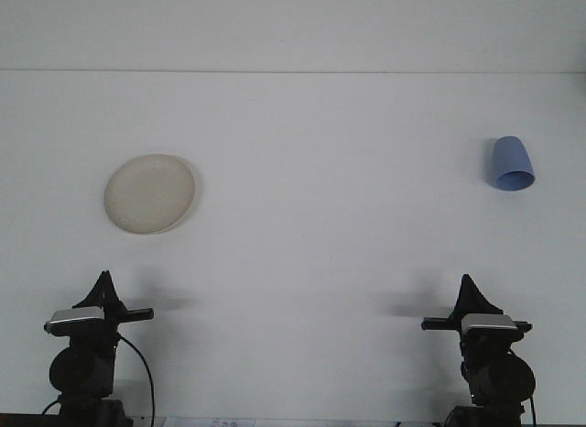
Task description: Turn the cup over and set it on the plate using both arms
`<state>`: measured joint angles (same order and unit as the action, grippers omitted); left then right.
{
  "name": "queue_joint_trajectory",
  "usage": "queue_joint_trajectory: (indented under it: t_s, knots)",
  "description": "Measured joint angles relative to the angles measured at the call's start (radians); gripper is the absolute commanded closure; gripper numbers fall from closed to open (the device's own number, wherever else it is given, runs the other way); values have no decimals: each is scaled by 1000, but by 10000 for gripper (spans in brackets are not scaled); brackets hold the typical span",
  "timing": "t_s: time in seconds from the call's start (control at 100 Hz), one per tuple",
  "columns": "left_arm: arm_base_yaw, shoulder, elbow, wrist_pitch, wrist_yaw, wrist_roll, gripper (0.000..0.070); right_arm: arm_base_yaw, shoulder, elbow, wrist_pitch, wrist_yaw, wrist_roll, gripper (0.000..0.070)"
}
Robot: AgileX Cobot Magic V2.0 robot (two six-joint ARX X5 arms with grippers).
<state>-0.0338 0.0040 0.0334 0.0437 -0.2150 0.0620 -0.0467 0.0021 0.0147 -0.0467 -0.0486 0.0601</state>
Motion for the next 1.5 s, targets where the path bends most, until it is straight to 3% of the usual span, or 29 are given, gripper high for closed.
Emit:
queue_joint_trajectory:
  t_s: [0.95,1.33,1.5]
  knots:
    - [0,0,0,0,0,0,684,0,0,0,13,-4,10,692]
    - [0,0,0,0,0,0,684,0,0,0,36,-8,169,693]
    - [0,0,0,0,0,0,684,0,0,8,89,19,283,697]
